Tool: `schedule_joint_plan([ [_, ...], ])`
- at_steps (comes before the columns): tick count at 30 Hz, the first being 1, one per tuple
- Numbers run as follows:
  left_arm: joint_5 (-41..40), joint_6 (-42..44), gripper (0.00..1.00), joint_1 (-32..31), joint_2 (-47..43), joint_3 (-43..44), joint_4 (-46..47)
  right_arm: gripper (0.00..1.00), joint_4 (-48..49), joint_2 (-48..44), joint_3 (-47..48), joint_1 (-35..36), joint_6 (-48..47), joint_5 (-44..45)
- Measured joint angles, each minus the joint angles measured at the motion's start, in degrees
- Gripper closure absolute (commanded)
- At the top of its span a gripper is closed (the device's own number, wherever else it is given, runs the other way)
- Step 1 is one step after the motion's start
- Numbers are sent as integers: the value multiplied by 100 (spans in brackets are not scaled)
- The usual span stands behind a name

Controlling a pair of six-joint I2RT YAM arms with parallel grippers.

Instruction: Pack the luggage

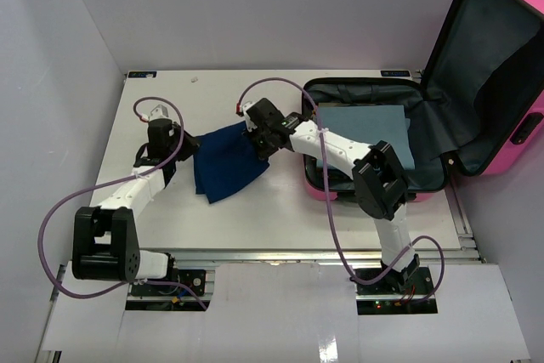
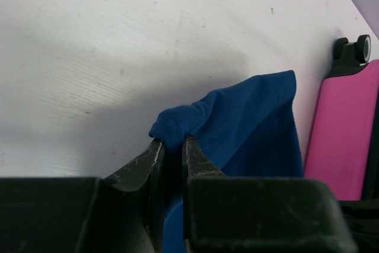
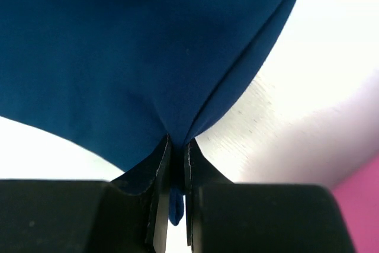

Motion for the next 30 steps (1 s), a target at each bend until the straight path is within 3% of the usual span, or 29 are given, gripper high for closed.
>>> schedule_joint_plan([
  [7,-368,-29,100,-382,11,515,-224,92,-34,-773,-28,2,-30,424],
  [16,-759,-72,100,-1397,176,1864,-569,92,-199,-1970,-613,-27,-137,1326],
  [30,-1078,-90,100,-3236,2129,4230,-712,92,-466,-4547,-2071,-1404,-127,1849],
])
